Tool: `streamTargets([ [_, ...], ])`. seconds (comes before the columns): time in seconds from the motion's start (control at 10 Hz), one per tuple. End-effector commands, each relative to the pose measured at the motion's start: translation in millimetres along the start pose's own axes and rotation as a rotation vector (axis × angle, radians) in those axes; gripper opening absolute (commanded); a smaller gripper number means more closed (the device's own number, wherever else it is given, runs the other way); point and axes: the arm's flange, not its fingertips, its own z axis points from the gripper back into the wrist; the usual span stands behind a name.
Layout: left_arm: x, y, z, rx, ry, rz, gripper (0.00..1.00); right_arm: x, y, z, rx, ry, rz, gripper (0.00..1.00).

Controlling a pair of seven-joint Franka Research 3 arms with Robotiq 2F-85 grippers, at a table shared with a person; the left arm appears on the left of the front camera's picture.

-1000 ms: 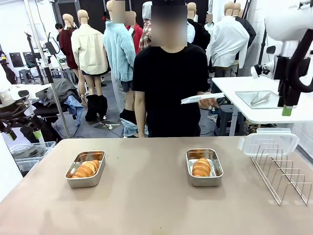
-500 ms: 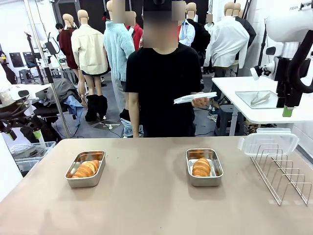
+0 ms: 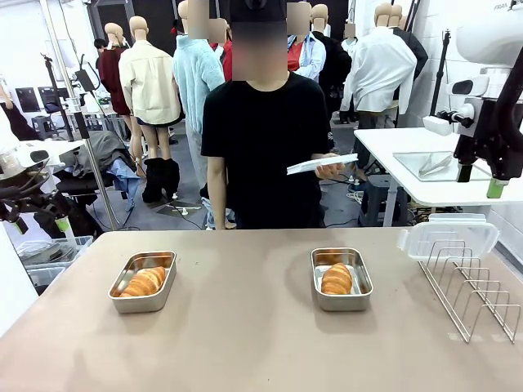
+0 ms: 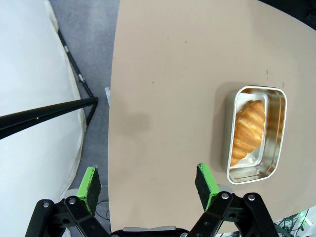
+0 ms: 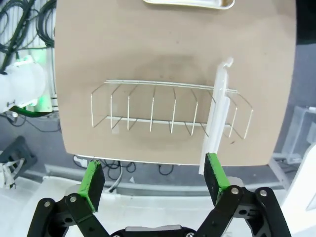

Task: Place the bread in airtight containers.
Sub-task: Pick up one Airtight Container lid and hand it to the human.

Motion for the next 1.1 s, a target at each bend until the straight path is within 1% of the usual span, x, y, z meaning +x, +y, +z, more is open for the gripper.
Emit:
streamTargets([
  [0.0,-1.8,1.9,0.5,0.0,-0.01,0.003,1.0,2.1,3.0,1.8,-0.016,0.008,-0.009,1.0],
  [1.0,-1.8,1.9,0.5,0.0,-0.01,0.003,1.0,2.1,3.0,1.8,-0.016,0.008,-0.009,1.0],
])
